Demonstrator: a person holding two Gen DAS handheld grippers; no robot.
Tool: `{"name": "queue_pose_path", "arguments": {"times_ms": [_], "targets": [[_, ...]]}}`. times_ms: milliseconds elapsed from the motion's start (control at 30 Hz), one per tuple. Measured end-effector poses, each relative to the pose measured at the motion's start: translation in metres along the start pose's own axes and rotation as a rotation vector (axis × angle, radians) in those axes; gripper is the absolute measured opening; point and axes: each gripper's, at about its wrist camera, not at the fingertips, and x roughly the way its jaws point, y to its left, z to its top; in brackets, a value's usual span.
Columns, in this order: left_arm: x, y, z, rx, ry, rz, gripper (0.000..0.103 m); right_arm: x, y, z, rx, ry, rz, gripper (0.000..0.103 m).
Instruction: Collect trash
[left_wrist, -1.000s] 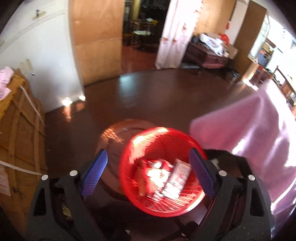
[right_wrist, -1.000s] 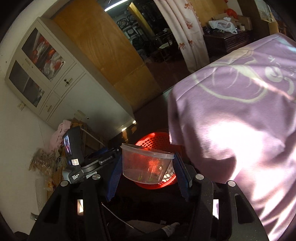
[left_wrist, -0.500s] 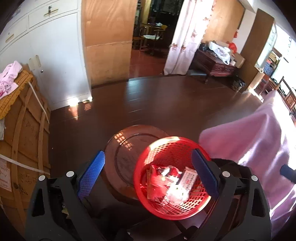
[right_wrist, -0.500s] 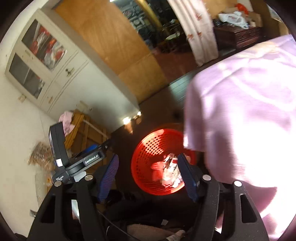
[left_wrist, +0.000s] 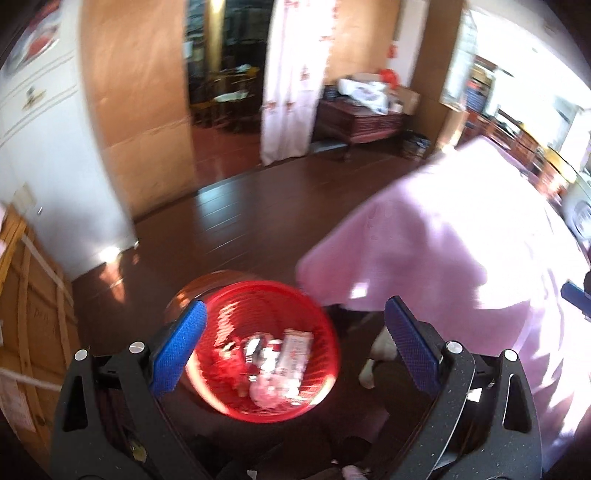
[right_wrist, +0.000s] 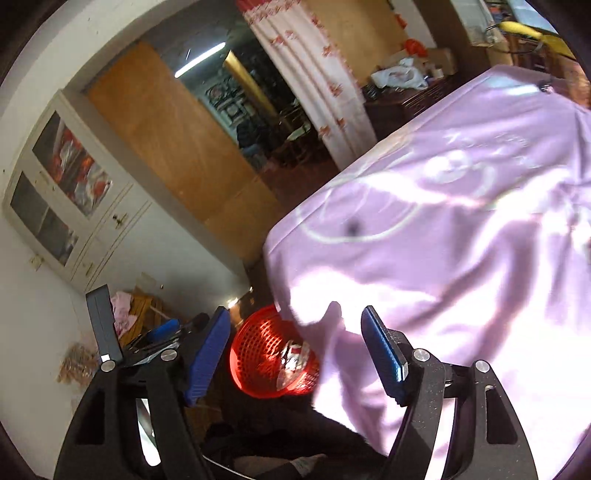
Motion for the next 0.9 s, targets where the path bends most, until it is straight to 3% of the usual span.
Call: {"name": "queue_pose_path", "arguments": {"times_ms": [267,500,700,900], "targets": [[-0.016,-0.113,0.005,0.222,-0.009,-0.159,0.095,-0.095,-0.073,-0.004,0.106,-0.169,-0.111,0.079],[-0.009,-0.221,-0.007,0.399,0.059,-0.311,0.096,-0.165,-0.139,-0.015,0.204,-0.275,-0.255,0.082],[-0.001,-0.309,-0.015,0.518,0.096,-0.381,0.096,-0.198,-0.184,-0.011,0.257,-0.316,-0.352,0.082],[0.003,-0.364,-0.009,0.578,0.09,-0.416,0.096,-0.209,-0.233,0.006,0.306,-0.319,-0.404,0.082]]}}
